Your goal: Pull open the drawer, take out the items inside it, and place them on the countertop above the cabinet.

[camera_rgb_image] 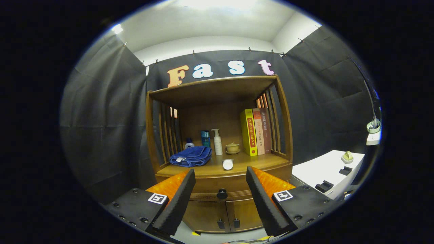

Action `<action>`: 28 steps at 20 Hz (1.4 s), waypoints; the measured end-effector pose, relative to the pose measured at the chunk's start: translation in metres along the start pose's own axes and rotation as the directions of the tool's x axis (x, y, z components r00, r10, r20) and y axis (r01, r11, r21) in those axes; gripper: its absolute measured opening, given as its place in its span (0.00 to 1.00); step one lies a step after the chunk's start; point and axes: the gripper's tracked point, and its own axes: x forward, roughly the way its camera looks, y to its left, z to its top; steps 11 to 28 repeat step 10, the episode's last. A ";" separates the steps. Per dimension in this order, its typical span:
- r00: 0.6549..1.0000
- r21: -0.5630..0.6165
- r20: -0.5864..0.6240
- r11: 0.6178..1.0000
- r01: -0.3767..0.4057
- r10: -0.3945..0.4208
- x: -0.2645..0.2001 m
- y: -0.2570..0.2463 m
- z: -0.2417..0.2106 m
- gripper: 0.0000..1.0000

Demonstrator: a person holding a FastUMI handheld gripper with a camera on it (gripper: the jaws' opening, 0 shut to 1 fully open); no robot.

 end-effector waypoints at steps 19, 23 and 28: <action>1.000 -0.004 0.024 1.000 0.015 -0.015 -0.006 -0.005 0.008 0.98; 1.000 -0.004 0.024 1.000 0.015 -0.015 -0.006 -0.005 0.008 0.98; 1.000 -0.004 0.024 1.000 0.015 -0.015 -0.006 -0.005 0.008 0.98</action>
